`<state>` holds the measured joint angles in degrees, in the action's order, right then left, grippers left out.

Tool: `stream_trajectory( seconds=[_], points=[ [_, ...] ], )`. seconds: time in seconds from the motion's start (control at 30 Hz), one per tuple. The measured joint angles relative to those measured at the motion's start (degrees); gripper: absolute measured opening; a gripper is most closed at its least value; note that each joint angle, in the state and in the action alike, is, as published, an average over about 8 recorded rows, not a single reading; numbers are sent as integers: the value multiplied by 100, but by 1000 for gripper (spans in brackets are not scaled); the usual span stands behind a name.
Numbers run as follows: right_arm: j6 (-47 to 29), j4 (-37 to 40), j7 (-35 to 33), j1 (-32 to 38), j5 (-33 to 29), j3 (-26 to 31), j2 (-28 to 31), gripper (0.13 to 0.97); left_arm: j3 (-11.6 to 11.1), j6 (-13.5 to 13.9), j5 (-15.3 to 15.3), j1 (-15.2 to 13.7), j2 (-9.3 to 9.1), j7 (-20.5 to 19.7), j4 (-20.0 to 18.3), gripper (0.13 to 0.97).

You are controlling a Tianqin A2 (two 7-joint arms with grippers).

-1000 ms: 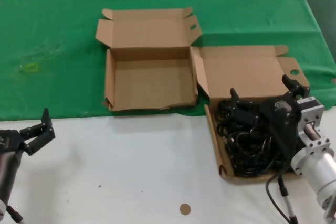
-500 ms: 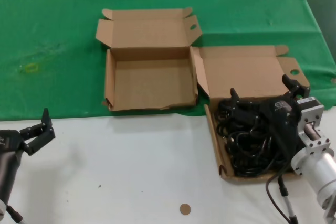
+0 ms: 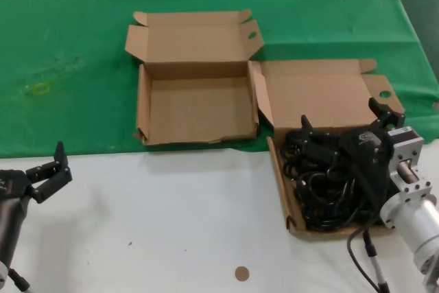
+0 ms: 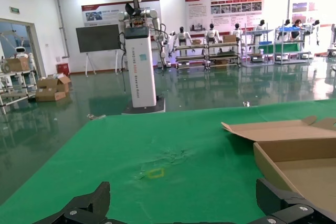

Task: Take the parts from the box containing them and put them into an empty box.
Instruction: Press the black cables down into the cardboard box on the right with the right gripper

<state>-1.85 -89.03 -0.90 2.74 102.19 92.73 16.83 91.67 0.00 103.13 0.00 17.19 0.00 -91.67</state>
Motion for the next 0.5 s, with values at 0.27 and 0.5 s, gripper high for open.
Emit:
stream_trajectory(
  seconds=[0.27,0.5],
  points=[
    [0,0,0,0,0,0,0,966,0,0,0,0,0,0,0,966],
    [0,0,0,0,0,0,0,966,0,0,0,0,0,0,0,966]
  ],
)
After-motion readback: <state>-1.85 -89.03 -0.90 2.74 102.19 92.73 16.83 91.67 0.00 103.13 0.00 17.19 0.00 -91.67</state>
